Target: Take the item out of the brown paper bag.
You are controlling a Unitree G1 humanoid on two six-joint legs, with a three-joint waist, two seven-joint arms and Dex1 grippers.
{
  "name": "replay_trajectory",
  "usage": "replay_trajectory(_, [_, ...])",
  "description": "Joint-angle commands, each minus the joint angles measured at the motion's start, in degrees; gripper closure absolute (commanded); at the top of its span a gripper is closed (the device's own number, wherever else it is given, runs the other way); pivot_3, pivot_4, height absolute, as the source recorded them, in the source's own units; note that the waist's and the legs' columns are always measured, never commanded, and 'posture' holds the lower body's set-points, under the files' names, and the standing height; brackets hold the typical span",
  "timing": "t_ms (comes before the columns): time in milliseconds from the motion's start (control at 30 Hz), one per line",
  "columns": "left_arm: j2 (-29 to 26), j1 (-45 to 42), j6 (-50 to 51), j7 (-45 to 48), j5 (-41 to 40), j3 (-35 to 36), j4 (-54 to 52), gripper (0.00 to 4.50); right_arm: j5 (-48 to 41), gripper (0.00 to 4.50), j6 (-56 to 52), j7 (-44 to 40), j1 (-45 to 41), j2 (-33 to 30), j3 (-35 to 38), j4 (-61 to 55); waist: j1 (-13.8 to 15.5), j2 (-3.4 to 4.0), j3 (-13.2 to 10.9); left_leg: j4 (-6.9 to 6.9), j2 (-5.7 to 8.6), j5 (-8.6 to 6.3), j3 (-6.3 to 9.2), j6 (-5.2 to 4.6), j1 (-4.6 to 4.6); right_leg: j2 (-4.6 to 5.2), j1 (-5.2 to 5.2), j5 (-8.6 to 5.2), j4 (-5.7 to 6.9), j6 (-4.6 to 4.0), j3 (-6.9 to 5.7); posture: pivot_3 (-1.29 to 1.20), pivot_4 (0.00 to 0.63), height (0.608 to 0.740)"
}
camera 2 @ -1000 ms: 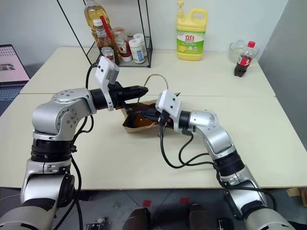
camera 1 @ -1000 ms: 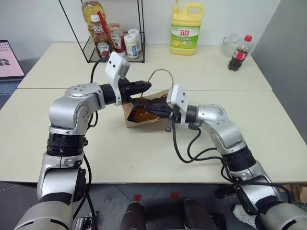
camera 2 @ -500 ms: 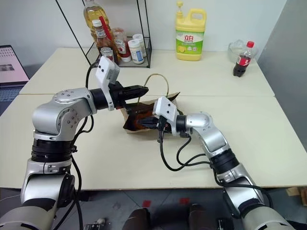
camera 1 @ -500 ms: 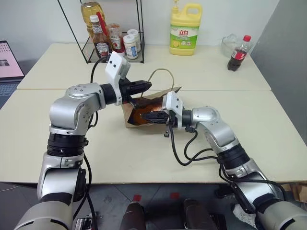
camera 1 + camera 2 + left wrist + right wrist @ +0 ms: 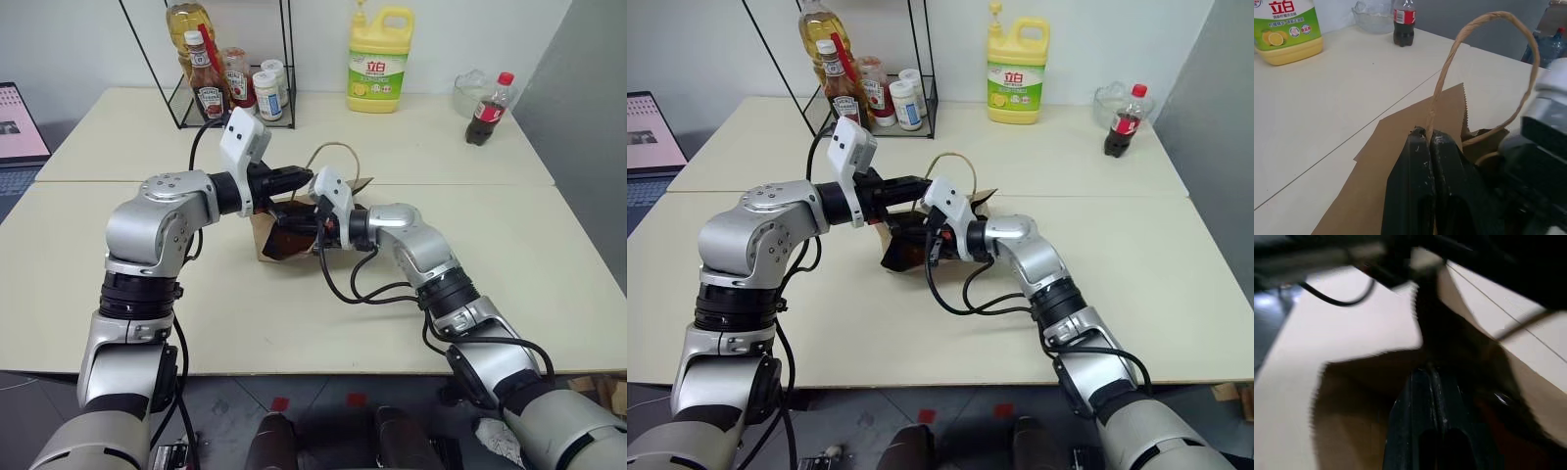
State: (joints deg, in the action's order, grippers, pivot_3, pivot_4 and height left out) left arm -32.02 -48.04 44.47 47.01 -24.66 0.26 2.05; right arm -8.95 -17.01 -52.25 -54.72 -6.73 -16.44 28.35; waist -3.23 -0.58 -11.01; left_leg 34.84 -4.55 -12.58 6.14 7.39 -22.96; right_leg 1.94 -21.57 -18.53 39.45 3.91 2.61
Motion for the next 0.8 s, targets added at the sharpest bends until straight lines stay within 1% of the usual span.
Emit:
replay_trajectory(33, [-0.2,-0.6,-0.7,0.0,-0.6,0.7,-2.6,4.5,5.2,3.62,5.0,0.0,0.6,-2.0,-3.0,-1.3,0.0,0.0,0.0,0.0,0.0,0.0,0.0,0.0,0.0,0.0,0.0,0.0,0.0,0.0,0.0,0.0,0.15,0.74])
replay_trajectory(200, [0.0,-0.5,-0.8,-0.1,-0.6,0.6,-2.6,4.5,12.1,1.88,11.6,0.7,1.3,-5.3,-6.9,-1.8,0.0,0.0,0.0,0.0,0.0,0.0,0.0,0.0,0.0,0.0,0.0,0.0,-0.01,0.0,0.0,0.0,0.15,0.74])
replay_trajectory(333, [0.4,-0.8,-1.1,-0.1,-0.4,0.4,-2.0,4.5,21.0,0.5,17.1,3.9,-0.2,-7.8,-11.4,1.5,0.0,0.0,0.0,0.0,0.0,0.0,0.0,0.0,0.01,0.0,0.01,0.0,-0.01,0.0,0.0,0.0,0.15,0.74])
replay_trajectory(400, [0.5,-1.0,-1.3,0.0,-0.2,0.3,-1.7,4.5,22.9,0.5,18.4,4.4,-0.9,-7.8,-12.3,3.3,0.0,-0.01,0.0,0.01,0.0,0.0,0.0,0.0,0.01,0.0,0.01,0.0,0.0,0.0,0.0,0.0,0.15,0.74])
replay_trajectory(467, [0.6,-1.1,-1.3,0.1,-0.2,0.2,-1.5,4.5,25.7,0.5,20.3,7.2,-2.4,-7.0,-13.1,6.5,0.0,-0.01,0.0,0.01,0.0,0.0,-0.01,0.0,0.02,0.0,0.01,0.0,0.0,0.0,0.01,0.0,0.15,0.74])
replay_trajectory(667, [0.6,-1.0,-1.1,0.0,-0.3,0.4,-1.6,4.5,34.0,0.5,26.5,15.4,-8.0,-4.0,-16.8,20.0,-0.1,-0.01,0.0,0.0,0.0,0.01,-0.01,0.01,0.02,0.0,0.01,0.0,0.0,0.0,0.01,0.0,0.15,0.74])
replay_trajectory(767, [0.5,-0.9,-0.9,-0.2,-0.3,0.5,-2.0,4.5,36.1,0.5,28.4,18.0,-10.0,-2.6,-17.5,26.0,-0.1,-0.02,0.0,0.0,0.0,0.01,0.0,0.01,0.03,0.0,0.02,0.0,0.01,0.0,0.01,0.0,0.15,0.74])
replay_trajectory(800, [0.4,-0.8,-0.8,-0.2,-0.3,0.6,-2.1,4.5,36.4,0.66,28.9,18.3,-10.4,-2.3,-17.4,27.6,-0.1,-0.02,0.0,0.0,0.0,0.01,0.0,0.01,0.04,0.01,0.02,0.0,0.01,0.0,0.01,0.0,0.15,0.74])
